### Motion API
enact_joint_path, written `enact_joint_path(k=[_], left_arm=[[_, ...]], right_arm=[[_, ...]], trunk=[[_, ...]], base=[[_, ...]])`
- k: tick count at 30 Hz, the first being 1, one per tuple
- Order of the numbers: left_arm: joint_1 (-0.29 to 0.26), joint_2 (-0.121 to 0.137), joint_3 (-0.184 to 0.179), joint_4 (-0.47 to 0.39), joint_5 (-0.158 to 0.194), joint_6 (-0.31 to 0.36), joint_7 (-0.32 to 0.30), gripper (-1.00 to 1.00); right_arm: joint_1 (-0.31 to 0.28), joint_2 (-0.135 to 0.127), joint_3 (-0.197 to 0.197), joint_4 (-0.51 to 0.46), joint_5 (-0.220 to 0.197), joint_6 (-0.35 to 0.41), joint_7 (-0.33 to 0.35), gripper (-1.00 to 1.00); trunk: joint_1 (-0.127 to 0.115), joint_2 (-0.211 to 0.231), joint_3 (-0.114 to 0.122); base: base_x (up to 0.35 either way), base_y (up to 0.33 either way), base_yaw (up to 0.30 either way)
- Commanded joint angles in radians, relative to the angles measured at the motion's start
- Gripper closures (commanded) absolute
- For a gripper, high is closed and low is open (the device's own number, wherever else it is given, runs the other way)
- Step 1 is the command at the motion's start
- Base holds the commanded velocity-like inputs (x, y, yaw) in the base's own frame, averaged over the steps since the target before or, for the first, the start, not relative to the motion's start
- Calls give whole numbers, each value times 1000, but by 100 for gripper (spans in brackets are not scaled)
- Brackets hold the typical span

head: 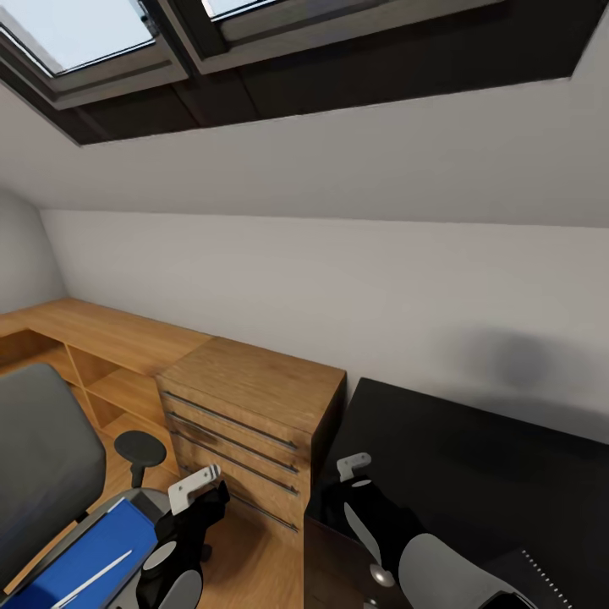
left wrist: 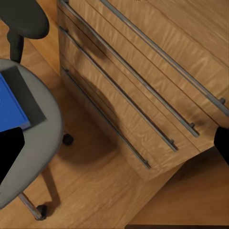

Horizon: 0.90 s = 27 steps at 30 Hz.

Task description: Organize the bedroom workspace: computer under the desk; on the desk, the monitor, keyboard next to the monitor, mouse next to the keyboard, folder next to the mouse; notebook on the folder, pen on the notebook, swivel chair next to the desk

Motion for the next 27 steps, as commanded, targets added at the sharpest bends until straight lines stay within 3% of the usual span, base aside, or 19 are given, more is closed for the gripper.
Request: enact_joint_path(k=[1, 15, 18, 24, 27], left_arm=[[-1, 1, -2, -1, 4, 5, 7, -100], [-1, 2, -2, 1, 0, 5, 7, -100], [-1, 2, -2, 1, 2, 6, 7, -100], [-1, 2, -1, 1, 2, 6, 7, -100], [-1, 2, 0, 1, 3, 6, 7, -100]], right_arm=[[-1, 0, 6, -1, -14, 3, -11, 100], [-1, 0, 5, -17, -13, -14, -14, 100], [-1, 0, 0, -62, -12, -35, -26, 100], [6, 0, -9, -211, -13, -45, -130, 100], [23, 0, -13, -303, -49, -35, -166, 100]], trunk=[[-4, 6, 2], [-58, 104, 46], [-69, 125, 55], [-92, 167, 74], [-104, 188, 83]], base=[[0, 0, 0], [0, 0, 0], [-18, 0, 0], [-260, 0, 0], [-325, 0, 0]])
